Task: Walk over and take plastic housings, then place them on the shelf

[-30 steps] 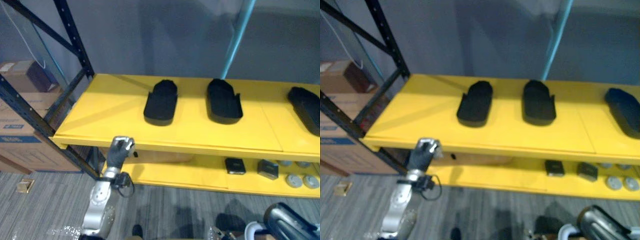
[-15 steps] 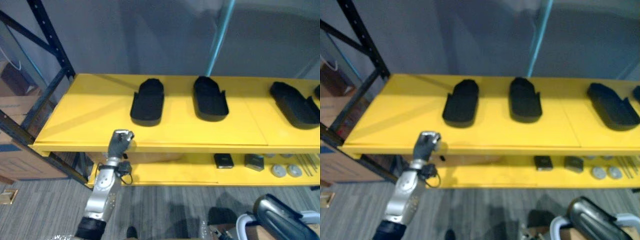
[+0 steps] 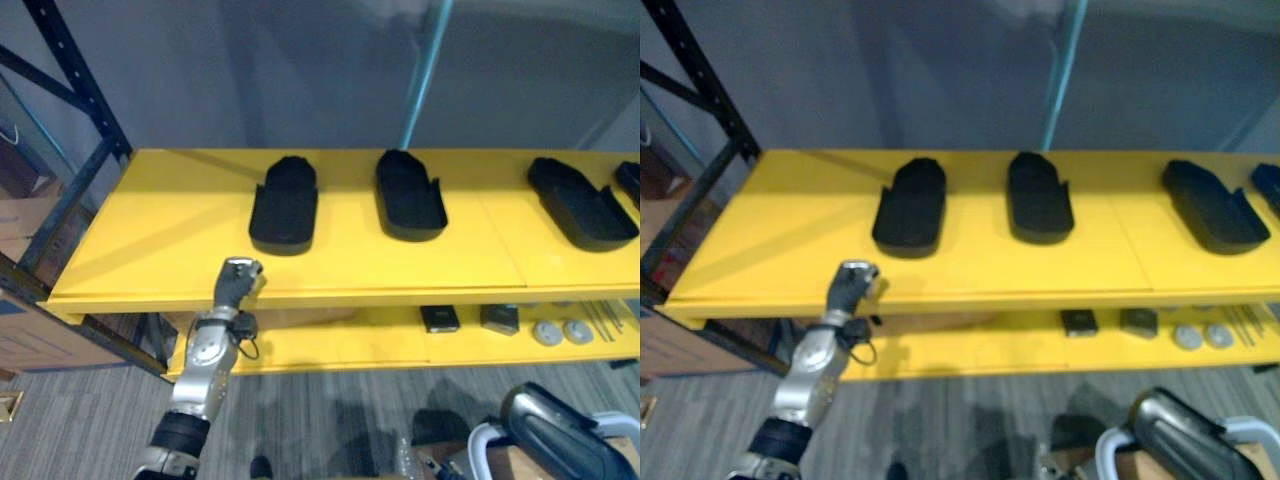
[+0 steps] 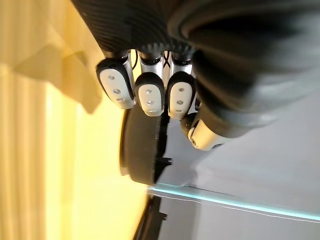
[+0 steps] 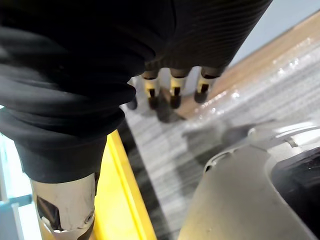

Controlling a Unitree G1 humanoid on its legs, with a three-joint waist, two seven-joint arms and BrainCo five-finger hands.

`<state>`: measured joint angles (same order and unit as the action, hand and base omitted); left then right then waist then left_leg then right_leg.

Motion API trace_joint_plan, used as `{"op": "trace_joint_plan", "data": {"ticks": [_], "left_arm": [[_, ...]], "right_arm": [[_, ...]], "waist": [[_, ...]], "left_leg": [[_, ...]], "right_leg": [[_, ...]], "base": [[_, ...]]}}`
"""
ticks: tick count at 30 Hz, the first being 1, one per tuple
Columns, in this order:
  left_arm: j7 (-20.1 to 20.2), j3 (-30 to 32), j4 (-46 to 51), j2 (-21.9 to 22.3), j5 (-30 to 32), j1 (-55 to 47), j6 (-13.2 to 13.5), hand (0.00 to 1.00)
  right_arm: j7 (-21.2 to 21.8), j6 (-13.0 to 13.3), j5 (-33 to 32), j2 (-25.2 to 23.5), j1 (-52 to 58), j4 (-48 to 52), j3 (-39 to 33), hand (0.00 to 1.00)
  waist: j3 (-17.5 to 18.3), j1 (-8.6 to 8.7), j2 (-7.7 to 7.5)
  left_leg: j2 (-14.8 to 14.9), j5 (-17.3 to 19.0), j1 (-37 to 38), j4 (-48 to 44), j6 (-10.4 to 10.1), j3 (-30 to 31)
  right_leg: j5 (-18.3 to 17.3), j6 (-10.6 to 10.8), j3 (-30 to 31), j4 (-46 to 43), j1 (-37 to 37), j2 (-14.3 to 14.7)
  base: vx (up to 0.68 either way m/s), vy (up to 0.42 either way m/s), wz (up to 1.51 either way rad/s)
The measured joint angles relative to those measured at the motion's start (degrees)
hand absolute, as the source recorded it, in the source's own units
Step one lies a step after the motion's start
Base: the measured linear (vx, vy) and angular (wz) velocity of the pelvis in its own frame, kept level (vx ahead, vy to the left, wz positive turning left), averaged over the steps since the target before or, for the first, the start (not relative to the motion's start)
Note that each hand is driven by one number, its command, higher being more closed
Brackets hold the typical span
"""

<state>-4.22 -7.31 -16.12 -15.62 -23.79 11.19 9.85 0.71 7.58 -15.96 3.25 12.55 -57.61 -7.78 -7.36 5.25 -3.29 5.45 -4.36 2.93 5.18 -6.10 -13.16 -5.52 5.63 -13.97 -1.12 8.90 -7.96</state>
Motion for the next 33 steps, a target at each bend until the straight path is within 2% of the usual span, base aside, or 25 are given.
{"op": "trace_joint_plan", "data": {"ticks": [7,13,18,26,33], "left_arm": [[0.16,0.50,-3.50,-0.38,-0.42,3.21,0.12,1.00],[0.41,0.48,-4.29,-2.14,-0.55,4.74,0.17,1.00],[0.19,0.39,-6.16,-2.14,-0.73,6.63,0.16,1.00],[-0.33,0.39,-9.04,-2.78,-1.16,11.31,0.21,1.00],[-0.87,0.60,-12.30,-4.34,-3.34,13.82,2.00,1.00]], "right_arm": [[0.60,0.01,-0.04,0.44,0.03,0.47,0.70,0.00],[0.64,0.01,-0.11,0.40,-0.07,0.56,0.76,0.00],[0.69,0.01,-0.15,0.54,-0.15,0.58,0.80,0.00],[0.69,-0.01,-0.25,1.19,-0.43,1.45,2.29,0.00],[0.68,-0.06,-1.40,1.42,-0.43,2.12,3.20,0.00]], "waist": [[-0.76,0.43,0.38],[-1.98,1.69,0.18],[-2.24,1.78,0.38],[-4.54,2.13,0.79],[-4.92,2.64,0.78]], "left_leg": [[0.15,0.31,0.24,0.00,-0.05,-1.52],[0.11,0.51,0.40,-0.01,-0.19,-1.72],[0.13,0.54,0.68,-0.03,-0.24,-2.26],[0.38,0.56,1.01,-0.01,-0.26,-3.17],[0.58,0.60,-0.04,-0.05,-0.32,-3.36]], "right_leg": [[0.14,0.16,1.40,-0.20,-0.90,-0.01],[0.12,0.11,1.63,-0.18,-0.88,-0.04],[-0.05,-0.18,1.93,-0.23,-0.78,0.03],[-0.11,-0.27,3.08,-0.52,-1.12,0.23],[-0.17,-0.39,3.37,-1.03,-2.59,0.40]], "base": [[-0.01,0.007,-0.10],[0.01,0.002,-0.02],[0.02,-0.002,-0.03],[0.00,0.001,-0.04],[0.00,-0.005,-0.01]]}}
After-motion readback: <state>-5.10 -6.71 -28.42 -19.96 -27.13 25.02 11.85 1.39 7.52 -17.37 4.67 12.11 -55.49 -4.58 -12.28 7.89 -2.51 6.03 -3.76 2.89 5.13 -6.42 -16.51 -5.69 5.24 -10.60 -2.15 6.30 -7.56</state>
